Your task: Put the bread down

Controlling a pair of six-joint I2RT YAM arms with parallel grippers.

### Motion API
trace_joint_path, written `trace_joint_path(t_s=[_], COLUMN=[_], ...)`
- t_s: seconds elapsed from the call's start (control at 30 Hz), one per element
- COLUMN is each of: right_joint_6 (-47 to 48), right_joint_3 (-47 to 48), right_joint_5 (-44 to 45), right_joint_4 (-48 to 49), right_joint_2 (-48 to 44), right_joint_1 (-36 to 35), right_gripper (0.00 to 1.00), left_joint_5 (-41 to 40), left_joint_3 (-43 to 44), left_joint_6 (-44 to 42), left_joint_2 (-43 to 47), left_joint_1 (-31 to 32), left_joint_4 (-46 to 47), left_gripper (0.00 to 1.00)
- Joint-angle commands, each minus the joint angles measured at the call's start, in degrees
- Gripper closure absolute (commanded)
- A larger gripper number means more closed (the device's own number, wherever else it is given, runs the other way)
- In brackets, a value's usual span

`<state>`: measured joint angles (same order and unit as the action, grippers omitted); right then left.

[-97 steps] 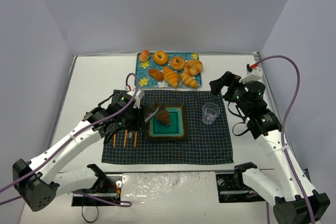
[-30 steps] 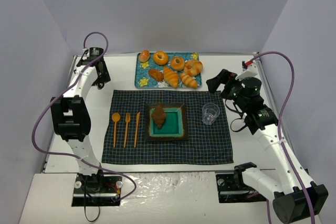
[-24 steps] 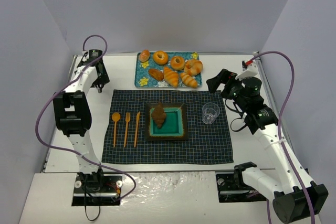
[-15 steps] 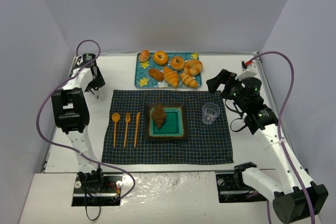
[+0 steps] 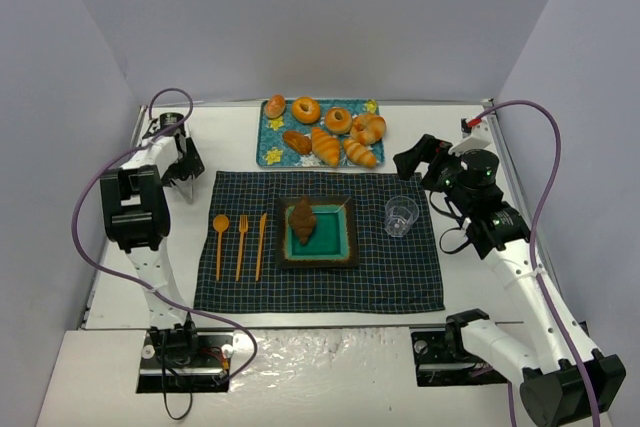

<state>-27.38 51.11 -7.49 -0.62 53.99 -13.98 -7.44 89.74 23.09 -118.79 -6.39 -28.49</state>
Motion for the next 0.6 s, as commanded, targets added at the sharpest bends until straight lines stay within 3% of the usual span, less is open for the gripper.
trace_joint_path(t_s=[0.0, 0.2, 0.57], right_joint_6=[0.22, 0.31, 0.86], right_joint_3=[0.22, 0.13, 0.66], right_joint_5=[1.16, 1.01, 0.81], right_joint_4=[3.88, 3.88, 3.79], right_joint_2=[-1.35, -1.02, -0.47], right_joint_1=[-0.41, -0.44, -0.41], right_gripper=[0.00, 0.00, 0.00], left_joint_5=[0.00, 0.60, -1.60], left_joint_3=[-0.53, -0.75, 4.05], left_joint_6=[0.43, 0.64, 0.64], left_joint_2=[1.60, 2.92, 10.38], left_joint_1=[0.07, 0.07, 1.17], left_joint_4=[2.85, 3.00, -1.42], left_gripper=[0.31, 0.23, 0.19])
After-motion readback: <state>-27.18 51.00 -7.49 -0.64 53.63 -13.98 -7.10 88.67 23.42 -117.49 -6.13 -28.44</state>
